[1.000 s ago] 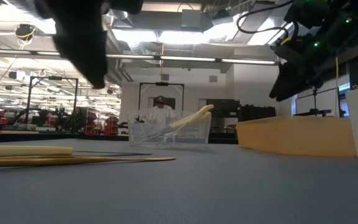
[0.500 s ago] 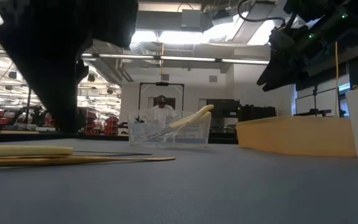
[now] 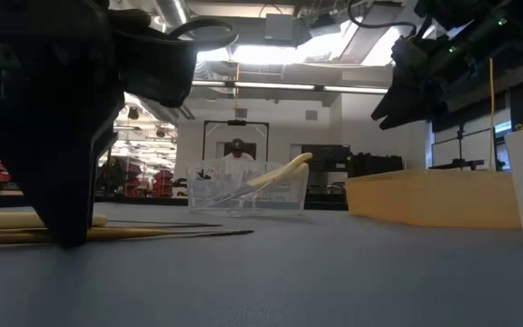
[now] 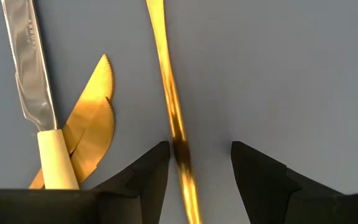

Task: Sort silverware by color (type)
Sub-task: Put the gold knife into the white bin

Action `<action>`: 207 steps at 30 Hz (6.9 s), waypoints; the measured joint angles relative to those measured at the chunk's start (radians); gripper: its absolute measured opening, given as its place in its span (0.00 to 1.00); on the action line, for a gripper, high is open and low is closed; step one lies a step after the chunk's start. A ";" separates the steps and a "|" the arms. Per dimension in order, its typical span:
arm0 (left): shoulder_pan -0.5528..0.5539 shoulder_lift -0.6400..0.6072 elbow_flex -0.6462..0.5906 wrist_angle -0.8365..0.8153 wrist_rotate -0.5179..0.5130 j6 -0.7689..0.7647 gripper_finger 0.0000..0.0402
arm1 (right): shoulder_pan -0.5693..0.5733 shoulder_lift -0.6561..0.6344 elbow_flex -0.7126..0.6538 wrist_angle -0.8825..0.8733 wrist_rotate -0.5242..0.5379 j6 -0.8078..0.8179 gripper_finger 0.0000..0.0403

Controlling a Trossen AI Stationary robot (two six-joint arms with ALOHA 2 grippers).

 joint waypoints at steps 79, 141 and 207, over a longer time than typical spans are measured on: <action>0.336 -0.024 -0.005 0.346 0.334 0.245 0.05 | 0.358 0.001 -0.001 0.054 -0.235 -0.298 0.42; 0.613 -0.026 -0.003 0.771 0.871 -0.097 0.05 | 0.490 0.462 0.266 0.128 -0.075 -0.747 0.42; 0.605 -0.026 -0.003 0.849 0.778 -0.073 0.31 | 0.493 0.438 0.268 0.007 -0.277 -0.634 0.01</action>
